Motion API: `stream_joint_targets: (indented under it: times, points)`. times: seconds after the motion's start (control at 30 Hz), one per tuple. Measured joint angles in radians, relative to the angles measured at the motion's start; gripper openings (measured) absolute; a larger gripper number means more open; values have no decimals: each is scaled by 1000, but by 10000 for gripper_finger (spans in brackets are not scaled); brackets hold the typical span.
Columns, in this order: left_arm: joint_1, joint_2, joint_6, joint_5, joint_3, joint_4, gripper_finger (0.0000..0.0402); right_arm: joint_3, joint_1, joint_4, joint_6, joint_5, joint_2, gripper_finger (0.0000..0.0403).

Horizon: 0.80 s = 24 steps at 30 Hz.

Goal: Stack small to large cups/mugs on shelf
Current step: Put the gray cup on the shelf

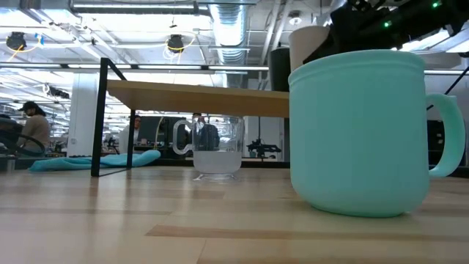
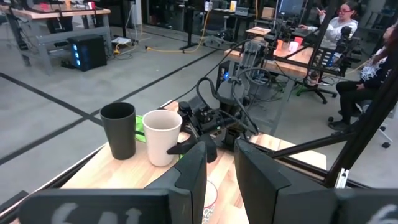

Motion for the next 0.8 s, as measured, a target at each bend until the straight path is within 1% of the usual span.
stream_joint_targets:
  times: [0.43,0.73,0.8]
  points:
    - [0,0,-2,0,0,0,73,2,-2,-14,5,3,0,342]
    - [0,0,-5,0,0,0,73,1,-18,-23,3,7,0,392]
    - [0,0,-5,0,0,0,73,1,-28,-24,2,7,0,396]
